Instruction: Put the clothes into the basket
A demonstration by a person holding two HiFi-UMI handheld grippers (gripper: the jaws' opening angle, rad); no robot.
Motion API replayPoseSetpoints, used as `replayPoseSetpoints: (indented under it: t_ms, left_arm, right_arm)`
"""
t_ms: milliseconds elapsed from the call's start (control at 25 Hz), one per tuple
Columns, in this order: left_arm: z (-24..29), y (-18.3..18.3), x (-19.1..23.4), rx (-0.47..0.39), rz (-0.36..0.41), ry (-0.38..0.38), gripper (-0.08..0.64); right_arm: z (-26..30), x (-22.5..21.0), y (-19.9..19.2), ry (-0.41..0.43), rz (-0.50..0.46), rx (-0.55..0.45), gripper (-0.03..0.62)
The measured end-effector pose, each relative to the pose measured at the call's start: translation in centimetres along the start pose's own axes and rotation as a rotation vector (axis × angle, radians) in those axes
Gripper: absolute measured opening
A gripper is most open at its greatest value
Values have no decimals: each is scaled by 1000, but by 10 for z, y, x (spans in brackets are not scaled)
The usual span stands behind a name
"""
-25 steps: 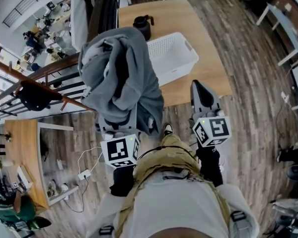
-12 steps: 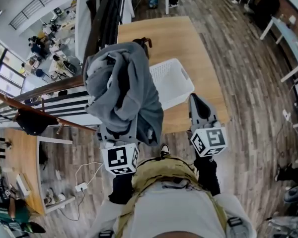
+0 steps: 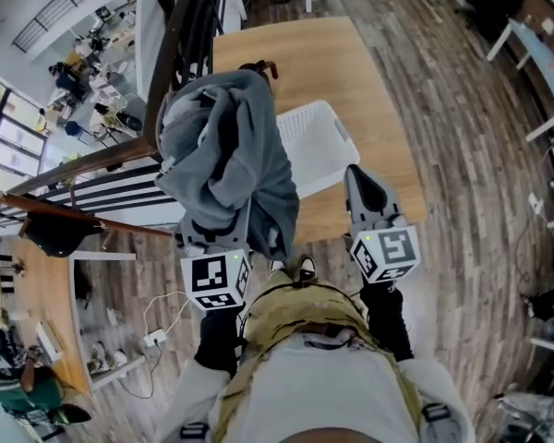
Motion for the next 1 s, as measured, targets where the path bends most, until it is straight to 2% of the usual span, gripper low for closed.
replayPoseSetpoints:
  t_ms: [360,640,840,1000]
  left_arm:
    - [34,-30,22,121,-77,-45,285]
    - [54,-48,36,193,-84,-68,285]
    - [85,-49,35,264,-111,-130,285]
    - [92,-40,45,271,-106,-160,284]
  right_arm:
    - [19,-5,-23,0,13,75,21]
    - [35,2,-45,-12,49,129,21]
    - [58,-14,-52,-27,76,170,21]
    - [67,-23,-62,-55,98,186,21]
Point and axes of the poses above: the fingertips, and each gripper's own axes: z forward along the fingers, x to its left, y out of its top, the point moved 9 cm from there along -z, backward along the fingers, and after that the axes turned 9 degrees about -x, right-handed, at the moved point
